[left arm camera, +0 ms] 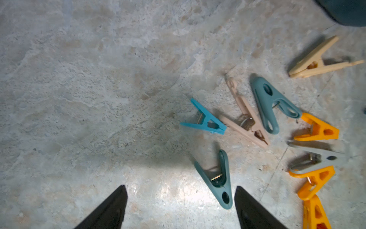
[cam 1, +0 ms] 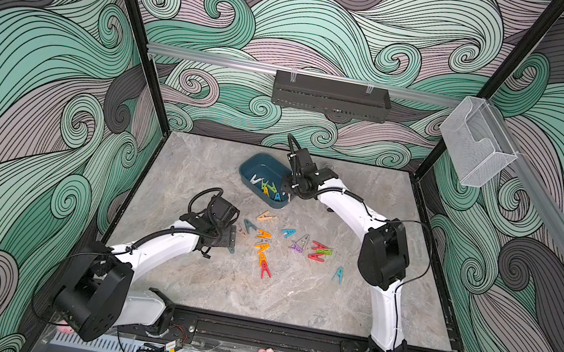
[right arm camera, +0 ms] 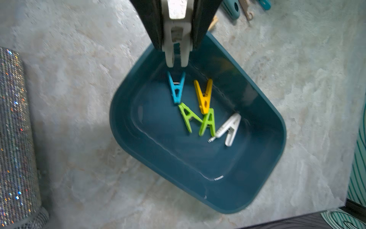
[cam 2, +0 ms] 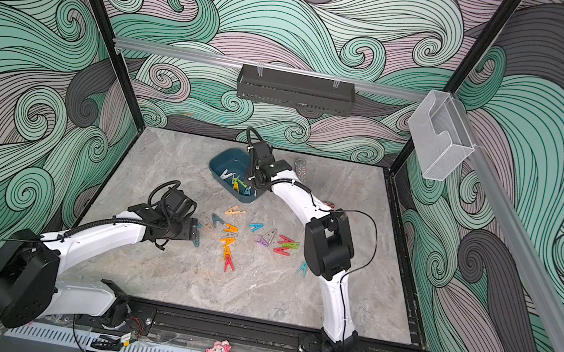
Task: Put the clothespins into the storage box
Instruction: Place the clothespin in the storage box.
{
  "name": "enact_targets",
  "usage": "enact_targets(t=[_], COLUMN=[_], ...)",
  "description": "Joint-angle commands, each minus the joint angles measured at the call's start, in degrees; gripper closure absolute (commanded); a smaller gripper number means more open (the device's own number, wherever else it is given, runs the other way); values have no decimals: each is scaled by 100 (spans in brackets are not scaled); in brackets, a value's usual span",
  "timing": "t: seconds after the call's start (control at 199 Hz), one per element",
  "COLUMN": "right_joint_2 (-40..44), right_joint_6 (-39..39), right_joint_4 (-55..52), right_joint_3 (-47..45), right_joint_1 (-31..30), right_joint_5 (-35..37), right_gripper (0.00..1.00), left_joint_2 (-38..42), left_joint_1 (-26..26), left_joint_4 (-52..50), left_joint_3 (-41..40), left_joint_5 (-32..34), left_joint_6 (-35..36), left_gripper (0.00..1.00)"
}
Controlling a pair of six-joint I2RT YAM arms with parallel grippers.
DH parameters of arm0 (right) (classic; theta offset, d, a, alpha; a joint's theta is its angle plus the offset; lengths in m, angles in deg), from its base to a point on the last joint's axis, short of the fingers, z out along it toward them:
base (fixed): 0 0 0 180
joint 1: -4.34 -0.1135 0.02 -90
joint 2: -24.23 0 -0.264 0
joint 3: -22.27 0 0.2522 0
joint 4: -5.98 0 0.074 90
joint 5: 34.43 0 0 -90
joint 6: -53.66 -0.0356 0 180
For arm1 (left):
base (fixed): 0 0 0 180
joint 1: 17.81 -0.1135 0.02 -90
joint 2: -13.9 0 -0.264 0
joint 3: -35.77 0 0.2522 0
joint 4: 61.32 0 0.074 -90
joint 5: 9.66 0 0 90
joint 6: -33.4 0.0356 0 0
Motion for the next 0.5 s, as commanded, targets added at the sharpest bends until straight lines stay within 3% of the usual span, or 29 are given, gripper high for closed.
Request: enact_targets(t=[0.0, 0.12, 0.291, 0.417, 0.497], right_joint_2=[-462, -812, -803, -533, -262], right_joint_6=[-32, 32, 255, 347, 373], right_joint_4=[-379, -583, -708, -765, -782], right_joint_3=[708, 1193, 1437, 1299, 1020], right_joint_1=[-52, -62, -58, -63, -66], right_joint_5=[-63, -68, -32, 0, 4], right_gripper=[74, 70, 54, 50, 49], left_joint_2=[-8, 34, 234, 414, 523], left_joint_1=[25, 27, 13, -71, -208], left_joint_4=[-282, -358, -525, -474, -367], left_joint_3=[182, 178, 189, 250, 283], left_joint_5=[97, 124, 295, 298, -37], left_joint_6=[-223, -253, -359, -311, -321], left_gripper=[13, 13, 13, 14, 15])
